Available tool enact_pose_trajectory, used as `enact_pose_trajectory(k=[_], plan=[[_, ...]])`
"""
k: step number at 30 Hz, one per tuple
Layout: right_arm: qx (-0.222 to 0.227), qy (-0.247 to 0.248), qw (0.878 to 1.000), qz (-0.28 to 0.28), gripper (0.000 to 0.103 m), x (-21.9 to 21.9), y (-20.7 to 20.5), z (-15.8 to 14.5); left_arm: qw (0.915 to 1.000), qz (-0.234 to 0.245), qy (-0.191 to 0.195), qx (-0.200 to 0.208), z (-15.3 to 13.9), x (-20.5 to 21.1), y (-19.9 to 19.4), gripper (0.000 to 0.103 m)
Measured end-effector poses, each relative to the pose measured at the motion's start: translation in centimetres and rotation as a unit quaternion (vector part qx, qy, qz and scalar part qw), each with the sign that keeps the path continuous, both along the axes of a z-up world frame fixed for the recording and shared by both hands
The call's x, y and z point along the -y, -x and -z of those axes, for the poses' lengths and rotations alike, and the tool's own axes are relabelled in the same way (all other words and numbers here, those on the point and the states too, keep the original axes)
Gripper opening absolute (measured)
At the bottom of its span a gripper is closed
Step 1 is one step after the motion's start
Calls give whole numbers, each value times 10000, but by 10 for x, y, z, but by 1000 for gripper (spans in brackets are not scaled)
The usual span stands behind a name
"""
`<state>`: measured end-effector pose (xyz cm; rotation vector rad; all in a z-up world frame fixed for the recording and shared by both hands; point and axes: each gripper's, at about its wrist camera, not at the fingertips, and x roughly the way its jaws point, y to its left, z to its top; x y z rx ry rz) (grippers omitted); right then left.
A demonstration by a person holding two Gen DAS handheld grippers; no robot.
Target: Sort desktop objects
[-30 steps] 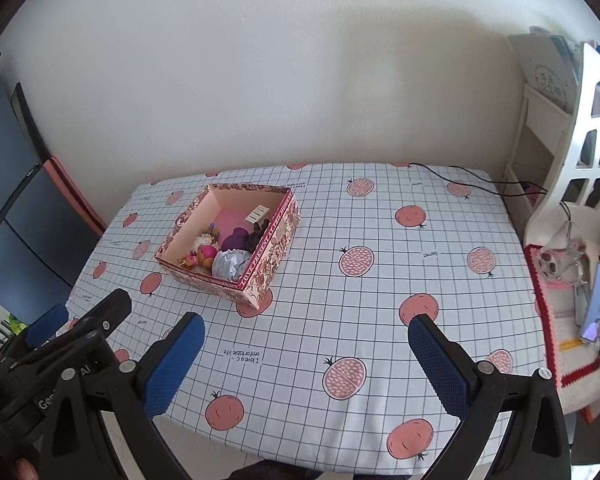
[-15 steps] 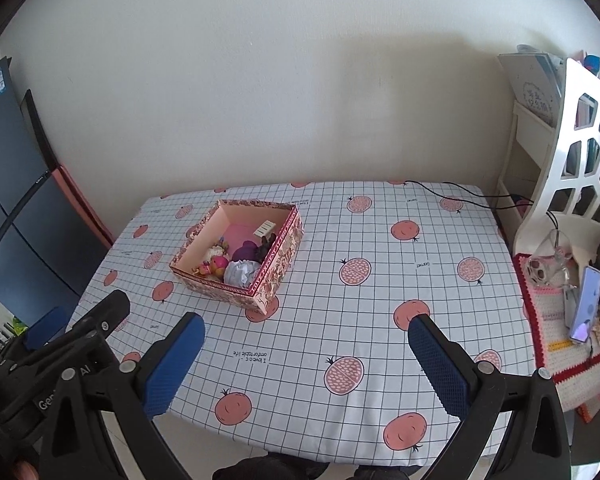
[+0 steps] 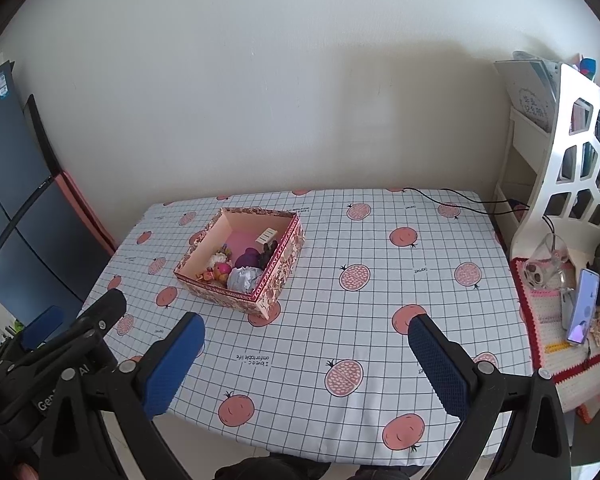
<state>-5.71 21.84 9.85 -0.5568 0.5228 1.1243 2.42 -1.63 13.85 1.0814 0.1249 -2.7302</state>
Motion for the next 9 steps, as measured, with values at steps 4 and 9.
enact_pose_trajectory(k=[4,9], plan=[[-16,-5,10000,-14,103,-1,-1,0,10000,-8,39,-47,-1,-2,0,95],[-49,-16,10000,-3,103,-1,-3,-1,9999,2,80,-77,-2,-3,2,95]])
